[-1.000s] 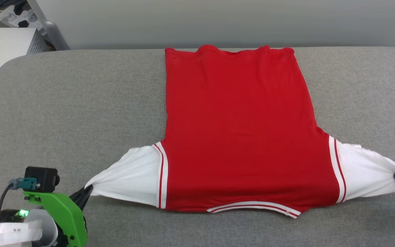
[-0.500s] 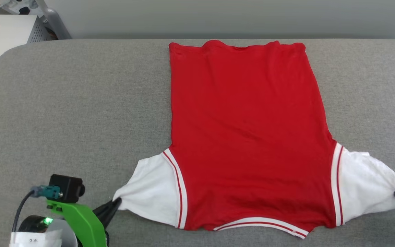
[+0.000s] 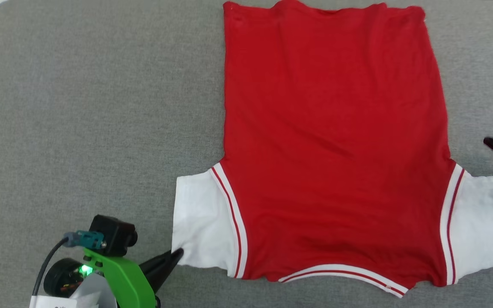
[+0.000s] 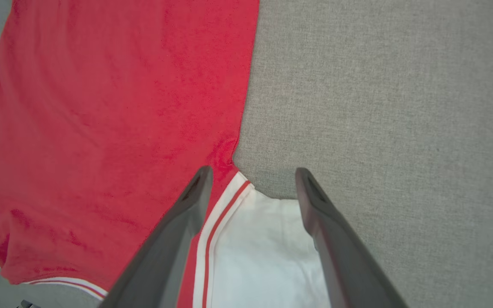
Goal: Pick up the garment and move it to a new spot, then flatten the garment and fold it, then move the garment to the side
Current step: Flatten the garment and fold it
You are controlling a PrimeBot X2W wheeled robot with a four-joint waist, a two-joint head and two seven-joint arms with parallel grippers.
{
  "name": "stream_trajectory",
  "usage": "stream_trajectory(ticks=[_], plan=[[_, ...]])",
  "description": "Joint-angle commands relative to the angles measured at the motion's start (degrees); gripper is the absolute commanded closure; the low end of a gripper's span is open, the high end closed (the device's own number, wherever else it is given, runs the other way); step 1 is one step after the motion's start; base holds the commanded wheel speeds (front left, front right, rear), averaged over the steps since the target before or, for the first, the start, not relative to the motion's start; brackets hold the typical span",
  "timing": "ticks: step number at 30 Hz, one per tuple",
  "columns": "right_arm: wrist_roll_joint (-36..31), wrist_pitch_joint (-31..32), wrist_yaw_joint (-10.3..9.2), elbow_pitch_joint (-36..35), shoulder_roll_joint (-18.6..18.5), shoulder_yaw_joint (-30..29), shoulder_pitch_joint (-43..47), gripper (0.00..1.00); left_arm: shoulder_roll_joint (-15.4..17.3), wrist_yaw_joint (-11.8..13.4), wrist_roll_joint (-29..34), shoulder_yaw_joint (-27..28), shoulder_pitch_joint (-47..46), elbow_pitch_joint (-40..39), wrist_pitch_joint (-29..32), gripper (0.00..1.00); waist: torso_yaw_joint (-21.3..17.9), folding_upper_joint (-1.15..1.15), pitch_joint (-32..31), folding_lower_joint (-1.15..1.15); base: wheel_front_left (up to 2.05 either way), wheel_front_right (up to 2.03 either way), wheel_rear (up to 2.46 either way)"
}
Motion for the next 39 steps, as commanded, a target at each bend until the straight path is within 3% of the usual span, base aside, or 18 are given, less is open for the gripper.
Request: stream_trajectory(ticks=[1,10,19,27,36,37,38,39], plan=[[-0.31,1.74,-0.05,0.73,-0.35,0.39,-4.03,0.00,0.29,0.07,0.56,-0.24,-1.73,-0.74,0.28,1.00,4.11,0.00,6.60,0.00,0.00,0.00,0.00],[-7.92,11.80,-0.05,13.02,-1.65,1.87,-29.11,0.00,-1.41,-1.03,2.36,-2.17,-5.42,-2.77,-0.53,1.00,10.31,0.00,14.54,0.00,0.00,0.00,0.00],[-18.13,14.57,-0.05,24.35,-2.44,2.92,-45.64,0.00,-4.11,-2.55,3.19,-4.35,-8.09,-2.51,-2.43,1.00,15.12,0.00,20.04,0.00,0.00,0.00,0.00],[-23.39,13.43,-0.05,31.67,-4.22,3.46,-52.31,0.00,-5.88,-3.90,3.71,-5.64,-10.39,-1.24,-3.98,1.00,17.80,0.00,22.49,0.00,0.00,0.00,0.00],[-23.26,12.75,-0.05,36.22,-4.60,6.03,-52.61,0.00,-6.64,-4.23,3.79,-5.98,-11.46,-0.17,-4.81,1.00,18.53,0.00,23.52,0.00,0.00,0.00,0.00],[-22.98,13.13,-0.05,36.52,-4.74,6.59,-52.24,0.30,-6.68,-4.22,3.77,-5.99,-11.52,-0.05,-4.84,1.00,18.54,0.00,23.51,0.00,0.00,0.00,0.00],[-22.70,13.42,-0.05,36.68,-4.88,7.03,-51.95,0.93,-6.71,-4.20,3.76,-6.01,-11.58,0.04,-4.85,1.00,18.55,0.00,23.49,0.00,0.00,0.00,0.00],[-22.31,13.87,-0.05,36.82,-5.07,7.47,-51.56,1.00,-6.76,-4.17,3.73,-6.03,-11.68,0.15,-4.85,1.00,18.54,0.00,23.43,0.00,0.00,0.00,0.00]])
